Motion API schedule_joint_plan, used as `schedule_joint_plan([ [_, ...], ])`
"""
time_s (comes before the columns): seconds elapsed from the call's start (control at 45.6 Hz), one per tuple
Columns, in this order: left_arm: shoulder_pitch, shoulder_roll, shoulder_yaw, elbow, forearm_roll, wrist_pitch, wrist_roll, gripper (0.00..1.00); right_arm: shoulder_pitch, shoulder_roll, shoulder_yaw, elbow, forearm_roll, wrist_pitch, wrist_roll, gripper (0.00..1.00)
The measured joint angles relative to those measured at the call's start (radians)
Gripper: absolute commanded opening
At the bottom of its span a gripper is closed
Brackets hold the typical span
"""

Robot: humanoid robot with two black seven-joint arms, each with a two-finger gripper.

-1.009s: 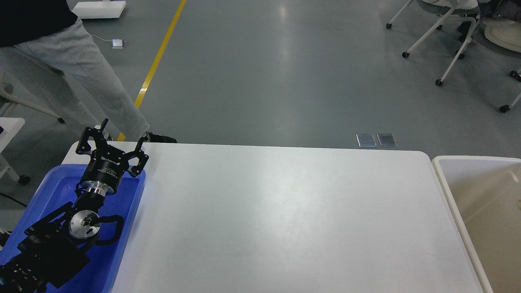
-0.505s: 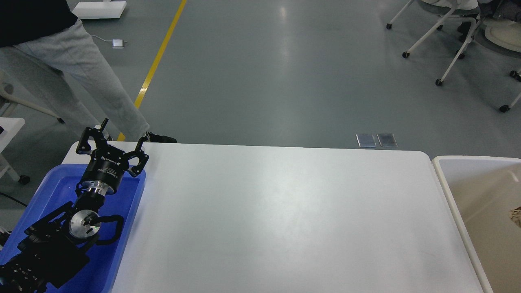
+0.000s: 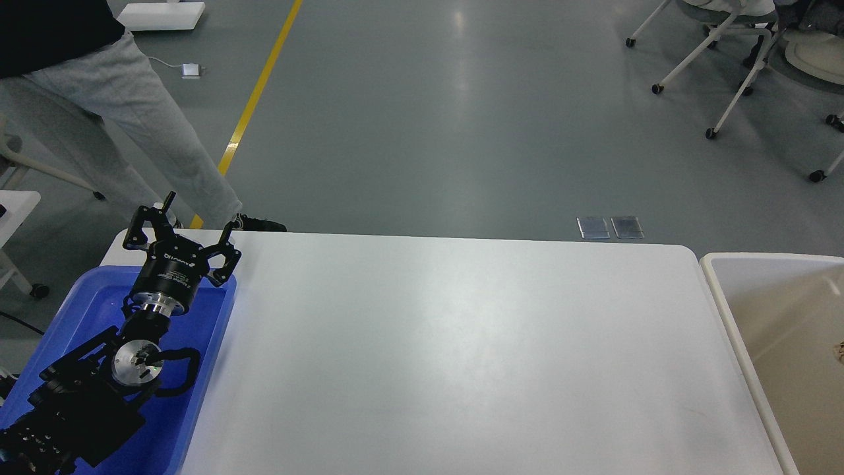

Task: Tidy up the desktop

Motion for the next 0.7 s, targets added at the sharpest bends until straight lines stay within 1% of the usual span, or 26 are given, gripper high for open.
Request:
schedule_joint_plan([
  [0.592,0.000,0.000,0.000,0.000,0.000,-0.001,0.000,1.00,0.027,0.003,0.009,0.003,0.004,-0.010,-0.001,0.98],
  [0.702,0.000,0.000,0.000,0.000,0.000,-0.001,0.000,1.00,0.038,-0.015,0.014,0.024,0.004,-0.003,-0.001,0.98],
])
